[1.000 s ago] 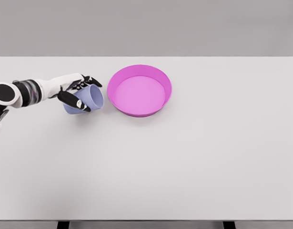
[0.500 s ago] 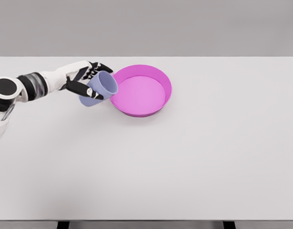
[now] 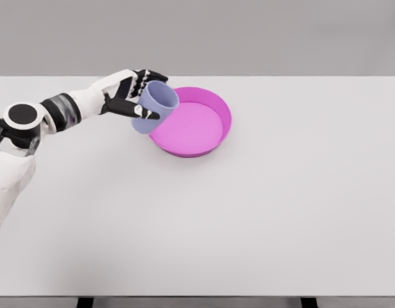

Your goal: Flip the cup with left arm and place it on the plate

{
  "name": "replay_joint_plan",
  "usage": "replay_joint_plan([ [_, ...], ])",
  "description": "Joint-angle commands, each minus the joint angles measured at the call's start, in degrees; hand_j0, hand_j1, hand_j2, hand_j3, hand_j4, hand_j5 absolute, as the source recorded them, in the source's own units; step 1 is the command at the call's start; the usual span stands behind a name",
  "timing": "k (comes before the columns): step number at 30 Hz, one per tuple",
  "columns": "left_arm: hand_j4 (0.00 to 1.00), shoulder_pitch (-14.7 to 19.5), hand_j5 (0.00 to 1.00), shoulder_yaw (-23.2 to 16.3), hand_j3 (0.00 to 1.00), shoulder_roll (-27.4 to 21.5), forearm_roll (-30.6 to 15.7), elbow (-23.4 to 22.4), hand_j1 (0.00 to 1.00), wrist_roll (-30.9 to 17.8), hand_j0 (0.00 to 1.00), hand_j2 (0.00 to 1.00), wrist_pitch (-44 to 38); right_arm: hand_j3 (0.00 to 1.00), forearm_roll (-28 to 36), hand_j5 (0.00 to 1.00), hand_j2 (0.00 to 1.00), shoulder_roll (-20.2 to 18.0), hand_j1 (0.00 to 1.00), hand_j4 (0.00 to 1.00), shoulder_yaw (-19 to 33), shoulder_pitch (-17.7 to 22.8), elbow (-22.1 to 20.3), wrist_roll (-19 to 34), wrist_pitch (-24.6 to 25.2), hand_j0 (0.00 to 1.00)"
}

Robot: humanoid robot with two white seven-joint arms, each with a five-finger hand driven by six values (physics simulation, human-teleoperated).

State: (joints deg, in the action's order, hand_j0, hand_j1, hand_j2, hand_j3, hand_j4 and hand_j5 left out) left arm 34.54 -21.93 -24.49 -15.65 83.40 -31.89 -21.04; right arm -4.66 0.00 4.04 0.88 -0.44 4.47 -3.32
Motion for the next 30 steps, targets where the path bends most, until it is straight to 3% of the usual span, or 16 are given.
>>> replay_joint_plan([
  [1,0.76,0.09,0.76,0.49,0.76,1.9,-0.25,-1.4,0.76,0.08,0.76,0.76,1.61,1.0,0.0,1.0,1.0,0.0,1.0,1.0,0.0,-0.09,0.0,0.01,-0.02,1.0],
  [11,0.76,0.18,0.76,1.45,0.76,6.38,0.27,-4.04,0.76,0.43,0.76,0.76,2.75,1.0,0.0,1.0,1.0,0.0,1.0,1.0,0.0,0.0,0.0,0.01,-0.02,1.0],
  [30,0.76,3.96,0.76,2.86,0.76,17.72,2.38,-20.56,0.76,0.43,0.76,0.76,4.6,1.0,0.0,1.0,1.0,0.0,1.0,1.0,0.0,0.0,0.0,0.01,-0.02,1.0],
])
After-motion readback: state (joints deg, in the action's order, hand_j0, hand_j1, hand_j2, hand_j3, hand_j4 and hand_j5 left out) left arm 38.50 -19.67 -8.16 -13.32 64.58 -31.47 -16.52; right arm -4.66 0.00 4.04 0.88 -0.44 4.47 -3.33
